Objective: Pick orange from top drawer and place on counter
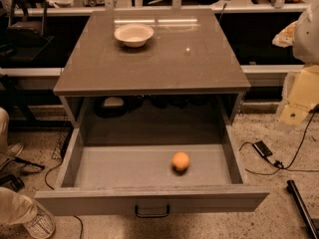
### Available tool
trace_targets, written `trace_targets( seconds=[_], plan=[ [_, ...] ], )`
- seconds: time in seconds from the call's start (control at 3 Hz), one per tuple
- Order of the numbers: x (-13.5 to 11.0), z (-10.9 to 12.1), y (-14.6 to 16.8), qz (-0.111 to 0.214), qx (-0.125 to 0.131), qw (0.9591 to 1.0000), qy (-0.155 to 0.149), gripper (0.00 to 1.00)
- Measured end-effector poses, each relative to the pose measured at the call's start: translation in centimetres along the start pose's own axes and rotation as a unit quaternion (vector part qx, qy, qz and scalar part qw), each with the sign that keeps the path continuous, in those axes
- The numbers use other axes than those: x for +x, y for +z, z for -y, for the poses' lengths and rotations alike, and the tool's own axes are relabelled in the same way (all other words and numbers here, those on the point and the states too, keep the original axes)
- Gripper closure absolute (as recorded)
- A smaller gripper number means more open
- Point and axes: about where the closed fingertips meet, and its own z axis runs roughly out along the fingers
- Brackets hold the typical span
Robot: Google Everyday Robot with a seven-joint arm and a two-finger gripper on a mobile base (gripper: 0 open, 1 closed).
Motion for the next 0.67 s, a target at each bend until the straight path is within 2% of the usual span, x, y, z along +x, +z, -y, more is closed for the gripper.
trace_targets(
  seconds=[0.33,0.67],
  plan=[
    [-0.1,-0.1,0.3,0.005,-0.003,1.0,0.001,0.0],
    [-1.0,-0.9,2.9,0.057,-0.03,0.9978,0.015,0.0]
  ],
)
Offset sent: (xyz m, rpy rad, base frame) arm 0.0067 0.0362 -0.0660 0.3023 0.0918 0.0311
